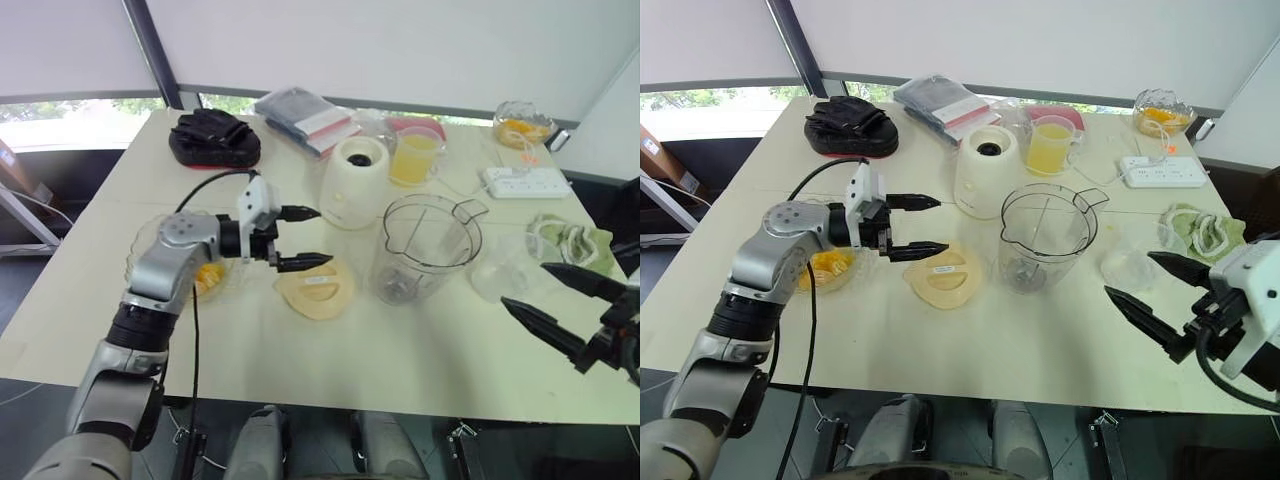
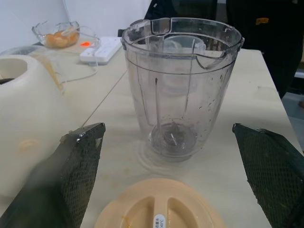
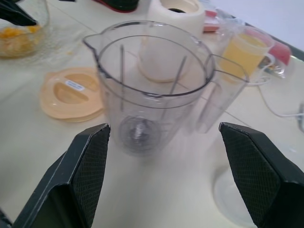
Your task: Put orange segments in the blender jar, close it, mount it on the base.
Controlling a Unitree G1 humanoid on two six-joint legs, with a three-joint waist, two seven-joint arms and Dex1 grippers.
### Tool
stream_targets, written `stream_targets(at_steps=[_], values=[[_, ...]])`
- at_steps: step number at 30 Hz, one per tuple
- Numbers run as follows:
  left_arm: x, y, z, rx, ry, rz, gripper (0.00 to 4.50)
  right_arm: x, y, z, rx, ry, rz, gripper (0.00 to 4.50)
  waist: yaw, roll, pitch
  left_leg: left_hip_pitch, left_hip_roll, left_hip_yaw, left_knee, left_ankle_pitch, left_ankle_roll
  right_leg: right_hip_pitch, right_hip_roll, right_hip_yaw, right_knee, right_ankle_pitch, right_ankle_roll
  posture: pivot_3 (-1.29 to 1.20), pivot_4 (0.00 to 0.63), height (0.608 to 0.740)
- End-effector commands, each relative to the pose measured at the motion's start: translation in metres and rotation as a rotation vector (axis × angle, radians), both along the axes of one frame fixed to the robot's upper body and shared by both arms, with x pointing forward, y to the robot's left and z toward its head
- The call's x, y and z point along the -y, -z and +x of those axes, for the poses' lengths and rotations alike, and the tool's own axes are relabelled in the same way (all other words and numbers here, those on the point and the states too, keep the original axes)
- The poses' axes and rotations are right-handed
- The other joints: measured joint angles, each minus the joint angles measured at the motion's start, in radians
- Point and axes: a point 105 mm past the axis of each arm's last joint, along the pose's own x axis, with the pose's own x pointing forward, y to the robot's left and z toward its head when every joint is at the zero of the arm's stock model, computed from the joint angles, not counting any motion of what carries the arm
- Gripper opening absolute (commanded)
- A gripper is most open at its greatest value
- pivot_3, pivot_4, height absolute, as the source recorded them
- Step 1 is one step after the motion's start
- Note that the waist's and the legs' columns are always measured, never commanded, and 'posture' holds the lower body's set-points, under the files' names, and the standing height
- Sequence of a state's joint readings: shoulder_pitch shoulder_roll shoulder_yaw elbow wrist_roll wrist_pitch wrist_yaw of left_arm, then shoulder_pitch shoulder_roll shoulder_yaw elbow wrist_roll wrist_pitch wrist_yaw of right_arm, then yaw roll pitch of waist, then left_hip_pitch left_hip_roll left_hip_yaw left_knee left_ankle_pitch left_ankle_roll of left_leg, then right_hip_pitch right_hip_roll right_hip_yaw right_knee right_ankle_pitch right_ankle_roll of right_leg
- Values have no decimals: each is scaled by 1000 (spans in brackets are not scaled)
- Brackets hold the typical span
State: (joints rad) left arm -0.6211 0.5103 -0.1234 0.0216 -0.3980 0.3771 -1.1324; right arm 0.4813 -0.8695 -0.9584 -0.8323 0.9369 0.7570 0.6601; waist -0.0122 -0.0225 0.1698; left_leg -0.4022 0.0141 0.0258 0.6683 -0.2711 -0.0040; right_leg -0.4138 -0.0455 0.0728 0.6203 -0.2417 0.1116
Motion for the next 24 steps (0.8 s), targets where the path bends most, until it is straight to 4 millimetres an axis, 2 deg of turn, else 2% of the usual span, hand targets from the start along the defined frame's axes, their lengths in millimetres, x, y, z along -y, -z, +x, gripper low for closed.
stream_targets(at_steps=[1, 6, 15, 24], values=[[-9, -11, -9, 33, -4, -18, 4500, -5, -8, 3, 35, -35, -17, 3855, -3, 0, 0, 0, 0, 0, 0, 0, 0, 0, 0, 0, 0, 0, 0, 0, 150, 740], [-18, -20, -16, 15, -43, -35, 4500, -18, -10, 11, 31, -107, 9, 3855, -1, 0, 0, 1, 1, 0, -1, 0, 0, 0, 1, 0, 1, 0, 0, 0, 150, 740], [-30, -16, -28, -22, -117, -10, 4500, -31, 3, 19, -50, -203, 42, 3855, 1, 0, 0, 2, 1, 0, -1, 0, 0, 2, 0, 0, -1, 0, 0, 0, 150, 740], [-22, -15, -31, -33, -116, -17, 4500, -35, 7, 15, -64, -203, 54, 3855, 1, -1, 0, 5, 1, 1, -1, 0, 0, 3, 0, 0, -1, 0, 0, 0, 150, 740]])
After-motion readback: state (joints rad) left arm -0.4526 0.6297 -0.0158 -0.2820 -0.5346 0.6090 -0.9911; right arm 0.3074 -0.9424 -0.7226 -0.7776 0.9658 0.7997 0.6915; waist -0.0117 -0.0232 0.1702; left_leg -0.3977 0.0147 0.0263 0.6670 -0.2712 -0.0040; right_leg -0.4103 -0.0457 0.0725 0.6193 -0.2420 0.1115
